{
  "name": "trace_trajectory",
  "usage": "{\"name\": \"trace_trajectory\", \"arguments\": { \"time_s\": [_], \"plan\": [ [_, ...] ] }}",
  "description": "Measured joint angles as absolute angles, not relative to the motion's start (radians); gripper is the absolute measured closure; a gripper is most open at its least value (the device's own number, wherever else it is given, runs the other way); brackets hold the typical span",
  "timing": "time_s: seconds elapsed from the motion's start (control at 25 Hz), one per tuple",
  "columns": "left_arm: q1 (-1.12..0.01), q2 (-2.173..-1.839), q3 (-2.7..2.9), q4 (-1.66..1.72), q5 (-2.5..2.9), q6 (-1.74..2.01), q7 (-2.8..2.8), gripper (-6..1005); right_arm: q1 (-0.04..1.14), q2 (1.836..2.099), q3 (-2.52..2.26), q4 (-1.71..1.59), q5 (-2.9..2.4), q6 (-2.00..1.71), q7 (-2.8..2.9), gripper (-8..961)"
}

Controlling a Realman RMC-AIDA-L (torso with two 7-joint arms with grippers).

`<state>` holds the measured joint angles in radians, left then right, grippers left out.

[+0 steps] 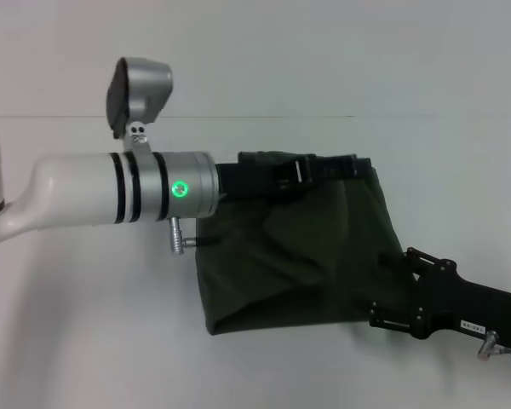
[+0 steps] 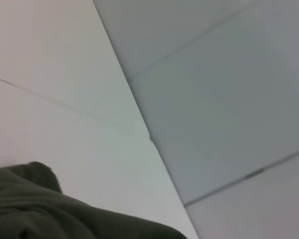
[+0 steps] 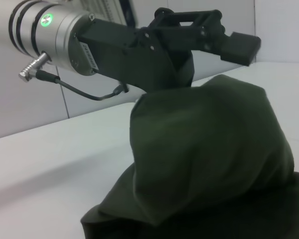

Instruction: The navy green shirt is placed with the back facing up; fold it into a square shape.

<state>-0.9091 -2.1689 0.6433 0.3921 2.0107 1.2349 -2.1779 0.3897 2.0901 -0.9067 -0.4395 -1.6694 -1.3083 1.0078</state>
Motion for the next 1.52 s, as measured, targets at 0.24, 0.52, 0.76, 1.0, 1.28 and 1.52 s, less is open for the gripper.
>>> {"name": "trace_trajectory", "arguments": {
  "time_s": [0.24, 0.52, 0.76, 1.0, 1.28, 1.52],
  "plan": [
    [-0.947, -2.169, 0.779, 0.445, 2.011, 1.217, -2.185, 110, 0.386, 2.091, -0.907, -0.437, -1.672, -1.309, 1.008, 53],
    [-0.992, -2.166, 0.845, 0.479, 2.014, 1.201, -2.224, 105, 0.381, 2.092, -0.909, -0.430, -1.672, -1.313, 1.008, 54],
    [-0.931, -2.160, 0.831, 0.557, 1.973, 1.254, -2.235, 108, 0.359, 2.088, -0.906, -0.428, -1.671, -1.318, 1.013, 54],
    [-0.786, -2.128, 0.786, 0.676, 1.857, 1.484, -2.173, 108, 0.305, 2.078, -0.779, -0.437, -1.666, -1.428, 1.029, 54],
    [-0.626, -2.081, 0.735, 0.649, 1.812, 1.689, -1.956, 109, 0.320, 2.055, -0.646, -0.470, -1.666, -1.581, 1.246, 54],
    [-0.537, -2.060, 0.722, 0.649, 1.827, 1.790, -1.784, 109, 0.368, 2.075, -0.658, -0.651, -1.704, -1.527, 1.541, 53]
  ]
}}
